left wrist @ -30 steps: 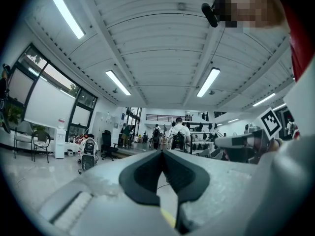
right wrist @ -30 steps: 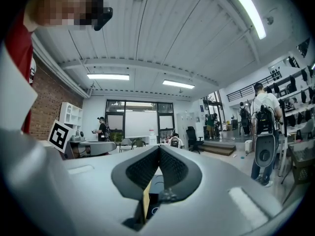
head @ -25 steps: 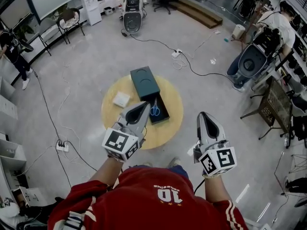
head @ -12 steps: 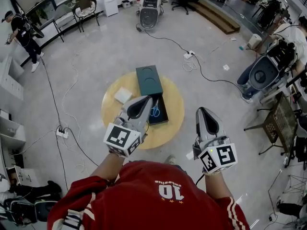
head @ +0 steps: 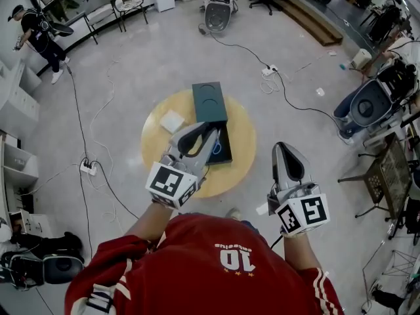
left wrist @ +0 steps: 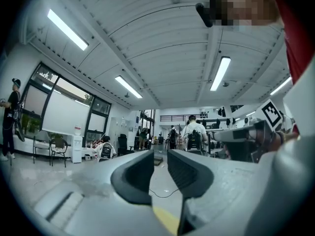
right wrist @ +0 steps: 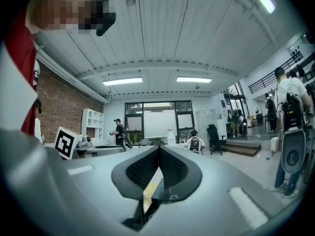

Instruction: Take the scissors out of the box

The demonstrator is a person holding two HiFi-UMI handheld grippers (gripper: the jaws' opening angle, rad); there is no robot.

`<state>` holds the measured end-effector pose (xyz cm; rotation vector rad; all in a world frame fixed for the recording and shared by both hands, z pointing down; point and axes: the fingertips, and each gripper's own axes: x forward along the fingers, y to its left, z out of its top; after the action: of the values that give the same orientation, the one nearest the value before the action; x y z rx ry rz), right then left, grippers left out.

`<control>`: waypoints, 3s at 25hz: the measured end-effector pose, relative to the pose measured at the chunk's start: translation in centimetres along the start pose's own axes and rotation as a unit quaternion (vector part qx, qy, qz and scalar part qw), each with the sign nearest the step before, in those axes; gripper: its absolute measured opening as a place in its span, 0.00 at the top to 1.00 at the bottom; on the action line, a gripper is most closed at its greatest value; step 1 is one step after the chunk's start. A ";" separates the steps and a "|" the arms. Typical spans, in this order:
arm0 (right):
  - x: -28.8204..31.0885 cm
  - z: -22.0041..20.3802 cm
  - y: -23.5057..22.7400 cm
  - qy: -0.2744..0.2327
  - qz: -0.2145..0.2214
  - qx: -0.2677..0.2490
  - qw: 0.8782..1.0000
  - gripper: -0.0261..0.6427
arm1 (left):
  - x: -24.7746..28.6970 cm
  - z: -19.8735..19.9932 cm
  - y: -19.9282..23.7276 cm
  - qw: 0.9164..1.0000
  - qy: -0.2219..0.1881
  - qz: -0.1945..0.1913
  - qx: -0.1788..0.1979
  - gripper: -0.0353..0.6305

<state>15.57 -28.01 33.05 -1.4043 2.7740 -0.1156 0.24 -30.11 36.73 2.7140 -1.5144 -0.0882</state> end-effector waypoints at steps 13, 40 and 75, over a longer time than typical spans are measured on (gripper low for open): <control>1.0 -1.8 -1.2 0.018 0.012 0.001 1.000 0.98 | 2.1 -7.0 1.6 0.997 0.065 0.024 -0.012 0.77; 3.3 -5.3 -5.0 0.042 0.052 0.024 0.997 0.98 | 6.0 -36.0 3.7 0.937 0.342 0.044 -0.055 0.70; 3.2 -6.7 -10.2 0.066 0.047 0.062 0.995 0.98 | 7.6 -47.2 5.2 0.787 0.612 0.056 -0.048 0.74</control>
<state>21.42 -36.23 40.55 -1.2805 2.8737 -0.3837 2.87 -39.31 83.84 1.7474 -1.0887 1.2656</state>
